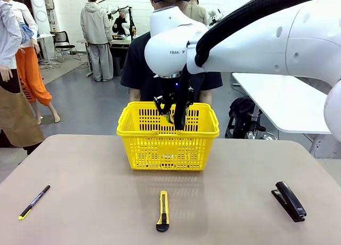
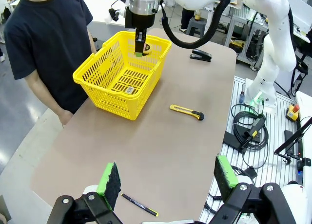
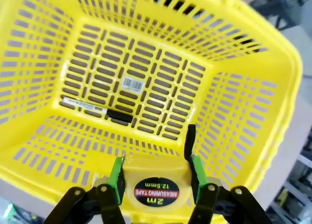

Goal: Place the items the person wants into the basket.
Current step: Pick up the item the person points to and place it in the Market Basket.

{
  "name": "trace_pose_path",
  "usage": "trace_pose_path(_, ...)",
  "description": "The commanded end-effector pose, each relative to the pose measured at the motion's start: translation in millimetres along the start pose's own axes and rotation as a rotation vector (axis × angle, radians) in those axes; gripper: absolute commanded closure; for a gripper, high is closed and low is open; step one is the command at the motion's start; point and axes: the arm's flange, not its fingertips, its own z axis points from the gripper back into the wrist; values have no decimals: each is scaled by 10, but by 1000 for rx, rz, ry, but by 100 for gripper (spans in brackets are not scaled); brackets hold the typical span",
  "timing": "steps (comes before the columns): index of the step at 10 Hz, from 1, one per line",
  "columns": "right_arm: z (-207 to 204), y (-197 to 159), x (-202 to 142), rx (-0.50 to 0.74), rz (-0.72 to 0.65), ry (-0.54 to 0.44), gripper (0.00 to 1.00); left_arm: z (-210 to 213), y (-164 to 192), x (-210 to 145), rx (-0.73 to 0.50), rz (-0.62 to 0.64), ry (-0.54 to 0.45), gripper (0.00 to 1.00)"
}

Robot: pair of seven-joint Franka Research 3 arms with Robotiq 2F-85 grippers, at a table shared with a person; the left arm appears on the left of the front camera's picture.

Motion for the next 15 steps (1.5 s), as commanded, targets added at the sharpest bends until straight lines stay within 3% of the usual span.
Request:
trace_pose_path(1, -148, 5, 25, -48, 31, 23, 36, 5, 4, -12, -3, -24, -14, 0)
trace_pose_path(4, -442, -75, 19, -65, 34, 90, 36, 5, 4, -12, -3, -24, -14, 0)
trace_pose_path(8, -505, -96, 1, -52, 52, 105, 36, 5, 4, -12, -3, -24, -14, 0)
trace_pose_path(10, -504, -87, 4, -33, 66, 109, 23, 5, 4, -12, -3, -24, -14, 0)
trace_pose_path(12, -507, -88, 4, -24, 69, 111, 3, 5, 4, -12, -3, -24, -14, 0)
trace_pose_path(15, -502, -95, 5, -16, 70, 107, 0, 5, 4, -12, -3, -24, -14, 0)
